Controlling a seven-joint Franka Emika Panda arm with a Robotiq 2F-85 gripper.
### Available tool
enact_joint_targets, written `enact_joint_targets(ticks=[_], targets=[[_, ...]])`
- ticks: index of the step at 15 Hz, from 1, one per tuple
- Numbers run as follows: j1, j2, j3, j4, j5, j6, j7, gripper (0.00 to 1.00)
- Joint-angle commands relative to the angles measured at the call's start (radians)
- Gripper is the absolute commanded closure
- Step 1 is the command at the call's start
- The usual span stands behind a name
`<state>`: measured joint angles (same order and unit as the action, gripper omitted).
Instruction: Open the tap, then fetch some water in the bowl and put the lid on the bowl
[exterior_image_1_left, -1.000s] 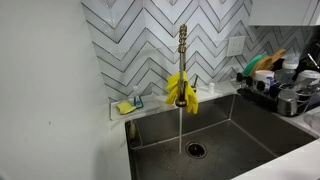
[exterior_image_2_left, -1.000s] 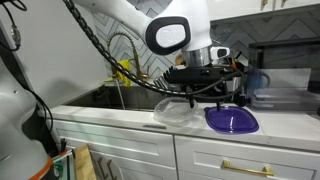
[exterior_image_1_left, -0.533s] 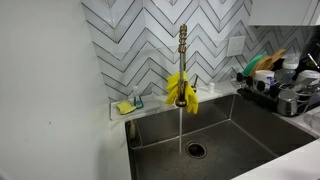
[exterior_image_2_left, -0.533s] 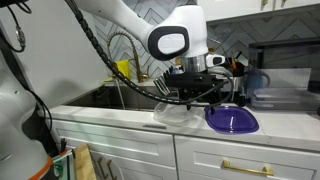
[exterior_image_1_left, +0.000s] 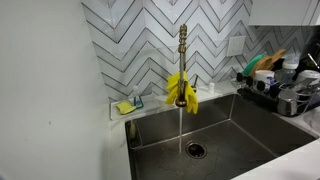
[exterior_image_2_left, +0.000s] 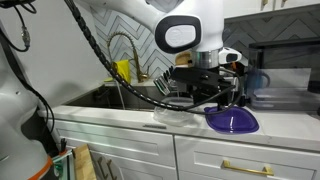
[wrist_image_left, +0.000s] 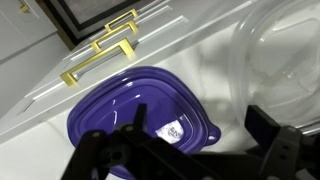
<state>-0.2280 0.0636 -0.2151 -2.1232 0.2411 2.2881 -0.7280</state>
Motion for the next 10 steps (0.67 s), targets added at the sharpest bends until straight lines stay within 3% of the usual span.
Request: enact_joint_targets(ticks=[1, 4, 10], targets=[[-0.037, 0.061, -0.018, 0.087, 0.048, -0.087, 0.062, 0.00], [-0.058, 0.146, -0.040, 0.128, -0.036, -0.043, 0.215, 0.00], [-0.130, 0.286, -0.003, 0.208, 0.072, -0.076, 0.250, 0.00]])
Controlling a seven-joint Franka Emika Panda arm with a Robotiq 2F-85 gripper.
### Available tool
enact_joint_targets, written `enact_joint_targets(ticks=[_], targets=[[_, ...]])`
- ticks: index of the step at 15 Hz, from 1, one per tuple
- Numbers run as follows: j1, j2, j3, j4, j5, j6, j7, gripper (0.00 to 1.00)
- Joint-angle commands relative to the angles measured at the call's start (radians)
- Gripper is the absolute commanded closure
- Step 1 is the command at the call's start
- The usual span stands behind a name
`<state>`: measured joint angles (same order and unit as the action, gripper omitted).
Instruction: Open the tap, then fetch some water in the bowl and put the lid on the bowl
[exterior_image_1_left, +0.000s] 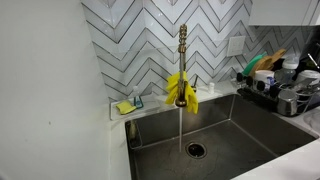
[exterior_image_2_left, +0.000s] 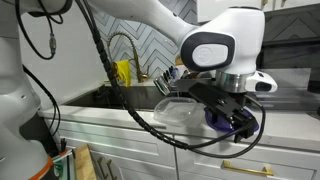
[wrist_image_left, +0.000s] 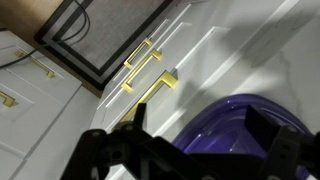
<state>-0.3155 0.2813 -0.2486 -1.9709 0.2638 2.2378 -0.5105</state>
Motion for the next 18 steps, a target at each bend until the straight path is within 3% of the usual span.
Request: enact_joint_targets(ticks=[1, 3, 4, 8, 9, 11, 18], targets=[[-0.053, 0.084, 0.036, 0.069, 0.065, -0.027, 0.041, 0.03], [-0.070, 0.102, 0.047, 0.091, 0.088, -0.025, 0.056, 0.26], [-0.080, 0.109, 0.055, 0.101, 0.106, -0.028, 0.053, 0.12], [-0.100, 0.117, 0.071, 0.127, 0.138, -0.033, 0.056, 0.00], [-0.100, 0.123, 0.069, 0.134, 0.131, -0.038, 0.070, 0.27], [-0.106, 0.133, 0.071, 0.149, 0.133, -0.046, 0.082, 0.35], [-0.119, 0.135, 0.081, 0.176, 0.151, -0.069, 0.085, 0.90]])
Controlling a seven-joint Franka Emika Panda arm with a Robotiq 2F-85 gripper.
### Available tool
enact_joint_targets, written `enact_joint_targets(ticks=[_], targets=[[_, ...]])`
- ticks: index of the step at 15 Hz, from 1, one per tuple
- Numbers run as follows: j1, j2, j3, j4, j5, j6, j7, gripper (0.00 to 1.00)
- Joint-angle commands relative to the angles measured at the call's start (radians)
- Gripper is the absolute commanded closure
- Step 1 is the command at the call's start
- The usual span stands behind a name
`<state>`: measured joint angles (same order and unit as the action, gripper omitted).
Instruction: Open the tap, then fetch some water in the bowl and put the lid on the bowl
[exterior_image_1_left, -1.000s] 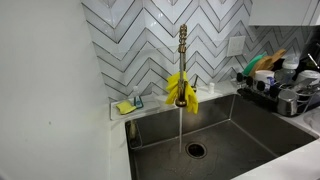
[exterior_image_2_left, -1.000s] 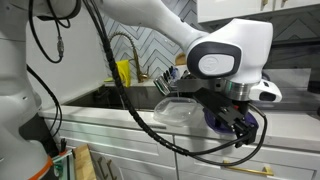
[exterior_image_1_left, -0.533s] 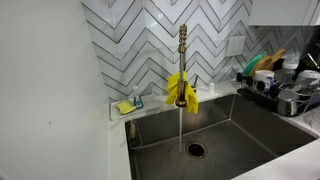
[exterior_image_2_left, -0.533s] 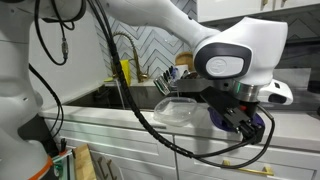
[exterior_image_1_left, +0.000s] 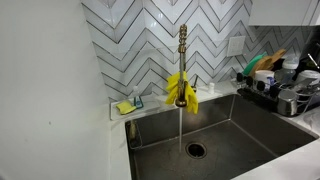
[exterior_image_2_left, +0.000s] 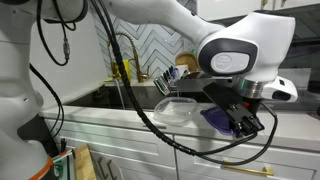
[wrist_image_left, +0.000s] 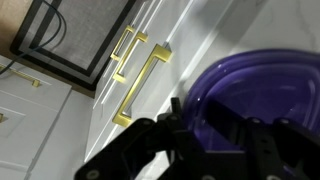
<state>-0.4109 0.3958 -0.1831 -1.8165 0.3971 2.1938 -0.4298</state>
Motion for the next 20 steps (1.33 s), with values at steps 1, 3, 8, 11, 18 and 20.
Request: enact_joint_targets(ticks=[1, 3, 8, 11, 18, 20], targets=[[-0.026, 0.015, 0.013, 0.021, 0.012, -0.026, 0.003, 0.95], [-0.031, 0.007, 0.010, 0.021, 0.003, -0.026, 0.003, 1.00], [-0.040, 0.001, 0.009, 0.039, 0.012, -0.028, 0.007, 0.99], [-0.053, -0.018, 0.012, 0.060, 0.032, -0.033, -0.009, 0.98], [-0.082, -0.080, 0.026, 0.100, 0.104, -0.134, -0.144, 0.98], [-0.085, -0.099, 0.026, 0.110, 0.119, -0.196, -0.221, 0.98]])
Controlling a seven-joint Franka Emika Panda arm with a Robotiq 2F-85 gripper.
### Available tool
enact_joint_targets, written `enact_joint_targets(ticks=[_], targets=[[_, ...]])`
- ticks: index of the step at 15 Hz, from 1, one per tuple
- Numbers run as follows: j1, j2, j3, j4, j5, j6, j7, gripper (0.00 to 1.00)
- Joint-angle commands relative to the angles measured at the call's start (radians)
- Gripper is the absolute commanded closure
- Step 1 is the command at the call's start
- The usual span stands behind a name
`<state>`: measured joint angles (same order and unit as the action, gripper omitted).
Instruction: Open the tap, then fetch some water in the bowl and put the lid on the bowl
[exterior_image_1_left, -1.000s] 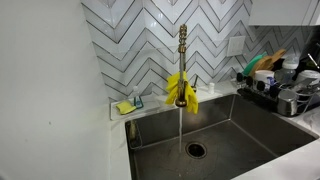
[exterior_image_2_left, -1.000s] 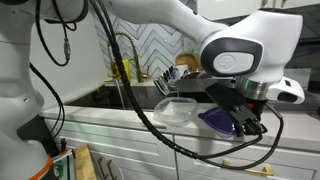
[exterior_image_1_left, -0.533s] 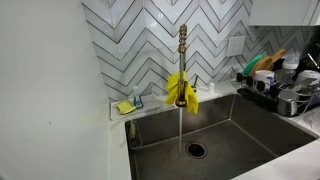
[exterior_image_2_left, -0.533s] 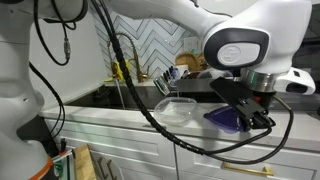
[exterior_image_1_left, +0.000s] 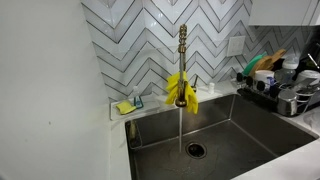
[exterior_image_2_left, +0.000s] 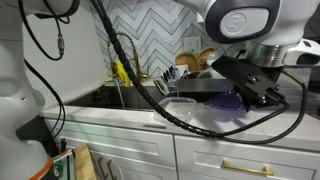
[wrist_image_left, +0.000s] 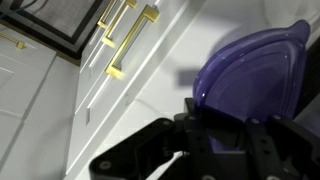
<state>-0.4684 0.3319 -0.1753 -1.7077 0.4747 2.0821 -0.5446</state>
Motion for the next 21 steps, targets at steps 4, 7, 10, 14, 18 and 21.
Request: enact_joint_targets(ticks=[4, 7, 10, 14, 18, 21], targets=[[-0.022, -0.066, 0.007, 0.018, 0.068, -0.277, -0.273, 0.98], [0.002, -0.067, 0.000, 0.033, 0.039, -0.419, -0.360, 0.98], [0.045, -0.055, 0.002, 0.023, -0.029, -0.510, -0.409, 0.98], [0.113, -0.043, 0.017, -0.005, -0.163, -0.541, -0.434, 0.98], [0.153, -0.039, 0.025, -0.041, -0.240, -0.509, -0.418, 0.98], [0.162, -0.042, 0.022, -0.056, -0.275, -0.485, -0.412, 0.98]])
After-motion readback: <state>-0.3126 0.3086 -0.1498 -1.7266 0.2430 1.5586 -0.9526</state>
